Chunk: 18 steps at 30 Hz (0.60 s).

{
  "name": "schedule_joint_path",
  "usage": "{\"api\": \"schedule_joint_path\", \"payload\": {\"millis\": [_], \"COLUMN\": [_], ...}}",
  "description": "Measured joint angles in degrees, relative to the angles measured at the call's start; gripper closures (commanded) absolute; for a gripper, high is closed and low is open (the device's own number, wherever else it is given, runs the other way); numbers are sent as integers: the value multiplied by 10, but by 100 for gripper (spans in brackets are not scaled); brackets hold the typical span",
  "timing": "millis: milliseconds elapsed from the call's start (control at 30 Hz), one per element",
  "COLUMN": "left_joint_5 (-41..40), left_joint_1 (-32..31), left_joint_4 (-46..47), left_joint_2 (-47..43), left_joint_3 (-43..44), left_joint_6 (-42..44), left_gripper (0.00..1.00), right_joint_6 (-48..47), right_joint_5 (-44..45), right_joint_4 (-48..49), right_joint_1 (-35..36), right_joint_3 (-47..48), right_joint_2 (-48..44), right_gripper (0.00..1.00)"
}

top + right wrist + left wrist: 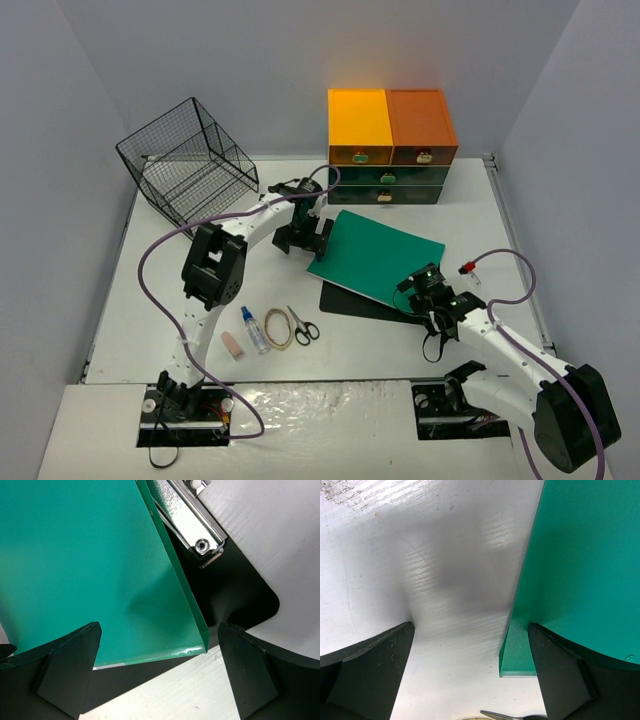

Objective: Organize the desk

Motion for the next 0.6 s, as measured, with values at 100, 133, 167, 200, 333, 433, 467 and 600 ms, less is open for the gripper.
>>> {"api": "schedule_joint_path", "payload": {"millis": [100, 133, 167, 200, 333, 433, 467, 600], "left_joint_5": [-6, -8, -10, -12, -19, -22, -23, -29], "left_joint_1": [-3, -4, -4, -6, -8, -9, -9, -11], "left_joint_4": [-7, -11, -15, -18, -22, -27, -28, -36], "left_joint_2": [5, 8, 10, 12, 15, 18, 19, 23], "left_joint_3": [9, 12, 16, 19, 23, 28, 29, 36], "left_joint_6": [0, 1, 1, 2, 3, 4, 4, 4], "left_gripper": [3, 3, 3, 3, 3, 3, 3, 3], "right_joint_6": [-4, -5, -6, -8, -11, -11, -11, -13], "right_joint_5": [4, 5, 6, 7, 7, 7, 6, 7], "right_joint_4": [9, 13, 19, 25, 47, 68, 76, 108], "right_joint_1": [0, 0, 0, 0, 0, 0, 0, 0], "right_joint_3": [-3, -5, -9, -14, -31, -39, -41, -45], "right_joint_2": [0, 0, 0, 0, -4, -6, -5, 5], "right_gripper": [0, 0, 0, 0, 0, 0, 0, 0]}}
